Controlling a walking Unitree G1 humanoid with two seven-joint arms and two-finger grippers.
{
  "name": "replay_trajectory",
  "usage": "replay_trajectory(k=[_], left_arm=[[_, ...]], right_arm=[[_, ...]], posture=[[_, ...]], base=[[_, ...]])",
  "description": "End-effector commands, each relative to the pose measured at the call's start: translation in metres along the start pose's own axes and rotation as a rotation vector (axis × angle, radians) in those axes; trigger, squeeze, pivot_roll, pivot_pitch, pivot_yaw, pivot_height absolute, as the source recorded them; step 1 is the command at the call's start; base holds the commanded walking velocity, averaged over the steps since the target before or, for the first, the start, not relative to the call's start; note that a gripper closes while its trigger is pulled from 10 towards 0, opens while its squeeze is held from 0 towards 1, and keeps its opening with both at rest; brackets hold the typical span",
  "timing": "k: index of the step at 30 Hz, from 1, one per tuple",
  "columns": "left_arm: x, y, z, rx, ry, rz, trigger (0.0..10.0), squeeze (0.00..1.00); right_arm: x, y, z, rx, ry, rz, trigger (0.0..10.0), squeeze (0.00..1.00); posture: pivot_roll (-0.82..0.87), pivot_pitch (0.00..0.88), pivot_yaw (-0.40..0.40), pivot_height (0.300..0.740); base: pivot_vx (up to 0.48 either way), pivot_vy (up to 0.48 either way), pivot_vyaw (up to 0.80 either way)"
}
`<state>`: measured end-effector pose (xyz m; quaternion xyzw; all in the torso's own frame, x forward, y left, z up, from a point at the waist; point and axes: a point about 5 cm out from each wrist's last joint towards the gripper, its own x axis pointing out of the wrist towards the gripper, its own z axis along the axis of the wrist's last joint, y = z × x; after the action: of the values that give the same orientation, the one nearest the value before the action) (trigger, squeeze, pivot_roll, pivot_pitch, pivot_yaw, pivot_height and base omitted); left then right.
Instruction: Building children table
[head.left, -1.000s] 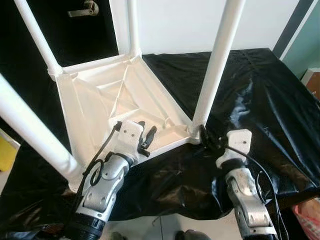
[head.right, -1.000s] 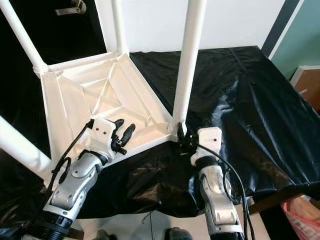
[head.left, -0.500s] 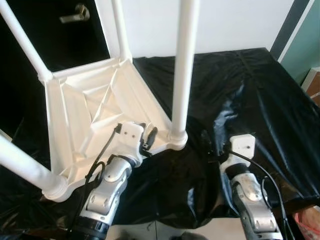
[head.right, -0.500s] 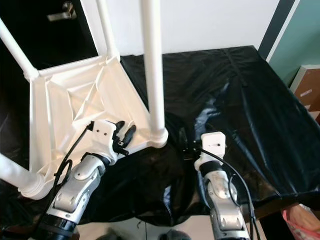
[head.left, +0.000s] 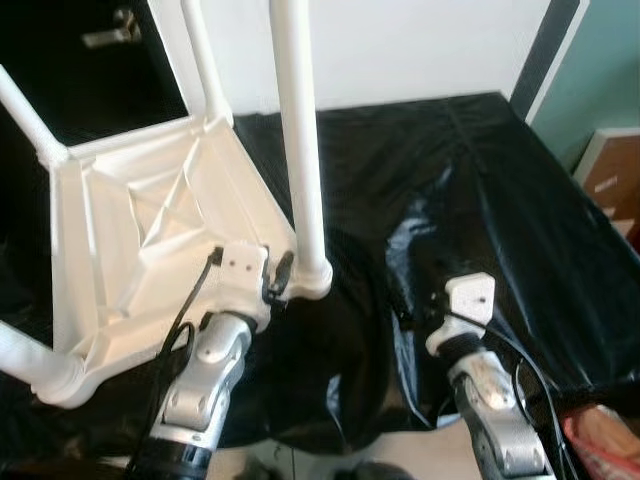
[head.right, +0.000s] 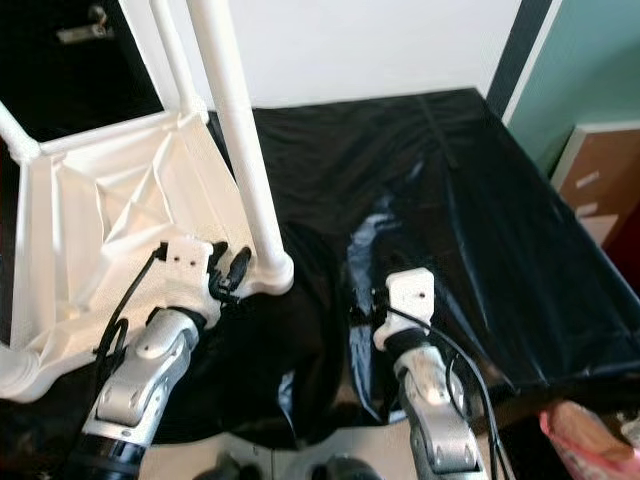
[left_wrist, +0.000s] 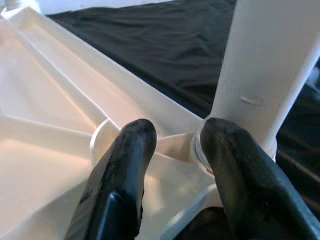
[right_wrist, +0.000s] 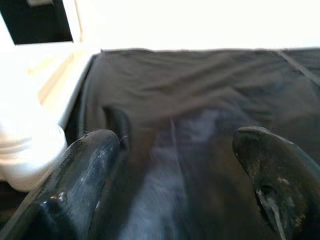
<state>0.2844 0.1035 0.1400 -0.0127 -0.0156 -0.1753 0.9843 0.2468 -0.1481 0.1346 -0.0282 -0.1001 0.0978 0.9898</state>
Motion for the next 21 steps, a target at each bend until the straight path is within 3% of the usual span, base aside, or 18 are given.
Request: replay_trajectory(k=[1,21], left_arm=[[-0.0028,0.014,0.003,-0.007,-0.007,0.108,10.0,0.0],[-0.0095,0.02,0.0016,-0.011,0.022,0.117,10.0,0.0]], right_arm=[[-0.001,0.0019,-0.0005,0.021,0.009,0.007,10.0,0.0],[0.0,0.0026,-0.0017,0.02,0.021,0.031,10.0,0.0]], posture=[[-0.11,0.15,0.022,0.74],[-0.1,0.14,0.017,0.74]], base=[[0.0,0.0,0.0],[0.0,0.0,0.0]])
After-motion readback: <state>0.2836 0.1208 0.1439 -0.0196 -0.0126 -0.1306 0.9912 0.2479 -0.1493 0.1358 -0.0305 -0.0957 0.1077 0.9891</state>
